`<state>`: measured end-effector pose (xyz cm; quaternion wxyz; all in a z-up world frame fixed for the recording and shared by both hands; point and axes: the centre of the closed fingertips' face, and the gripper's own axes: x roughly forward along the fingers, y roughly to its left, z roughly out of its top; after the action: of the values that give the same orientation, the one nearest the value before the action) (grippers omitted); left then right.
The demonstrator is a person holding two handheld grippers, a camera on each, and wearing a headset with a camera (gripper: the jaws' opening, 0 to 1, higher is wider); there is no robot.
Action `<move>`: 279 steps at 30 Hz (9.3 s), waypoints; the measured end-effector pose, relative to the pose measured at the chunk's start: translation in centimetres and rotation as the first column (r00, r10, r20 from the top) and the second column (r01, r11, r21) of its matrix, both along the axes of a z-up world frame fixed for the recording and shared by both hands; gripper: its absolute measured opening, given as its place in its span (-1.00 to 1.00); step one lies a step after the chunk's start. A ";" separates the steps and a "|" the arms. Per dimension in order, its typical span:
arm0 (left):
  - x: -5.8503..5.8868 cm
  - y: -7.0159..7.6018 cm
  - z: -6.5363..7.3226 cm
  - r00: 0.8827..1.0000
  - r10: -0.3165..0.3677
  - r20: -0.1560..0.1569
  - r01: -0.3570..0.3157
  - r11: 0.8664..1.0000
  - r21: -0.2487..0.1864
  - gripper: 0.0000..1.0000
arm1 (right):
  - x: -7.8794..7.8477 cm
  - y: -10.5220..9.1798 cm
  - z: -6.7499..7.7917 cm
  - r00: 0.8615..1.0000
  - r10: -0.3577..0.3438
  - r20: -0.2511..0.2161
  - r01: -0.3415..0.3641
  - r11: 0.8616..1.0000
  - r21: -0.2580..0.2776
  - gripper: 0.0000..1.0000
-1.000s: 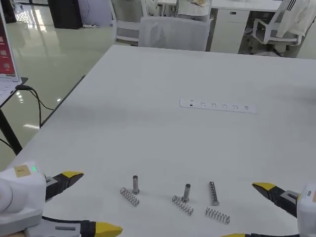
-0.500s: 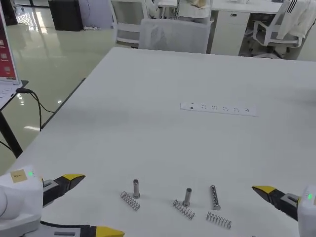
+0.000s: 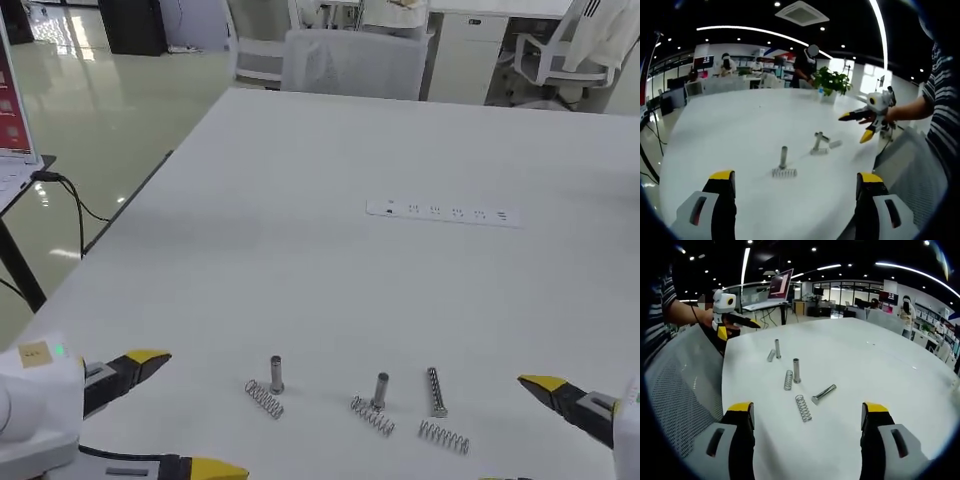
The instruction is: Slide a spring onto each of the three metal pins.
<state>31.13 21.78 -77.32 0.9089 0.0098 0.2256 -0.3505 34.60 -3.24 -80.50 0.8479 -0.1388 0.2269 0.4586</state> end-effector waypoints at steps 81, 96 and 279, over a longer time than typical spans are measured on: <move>0.0 0.1 0.0 1.000 -0.009 -0.024 0.009 1.000 -0.010 0.92 | 8.9 3.2 -5.3 0.803 -0.345 -0.486 0.262 0.937 -0.232 -0.78; 0.0 0.2 -0.3 0.999 -0.007 -0.036 0.007 1.000 -0.007 0.89 | 8.1 2.5 -5.3 0.823 -0.351 -0.447 0.244 0.929 -0.280 -0.90; -2.6 -6.7 0.4 0.960 -0.273 -0.062 0.271 0.962 -0.043 0.48 | -3.2 5.0 0.4 0.883 0.464 -0.065 -0.444 0.783 -0.436 -0.84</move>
<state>28.50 15.04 -76.94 0.8440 0.0135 0.2466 -0.4761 31.44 1.76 -80.10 0.6641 -0.3869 0.2646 0.5825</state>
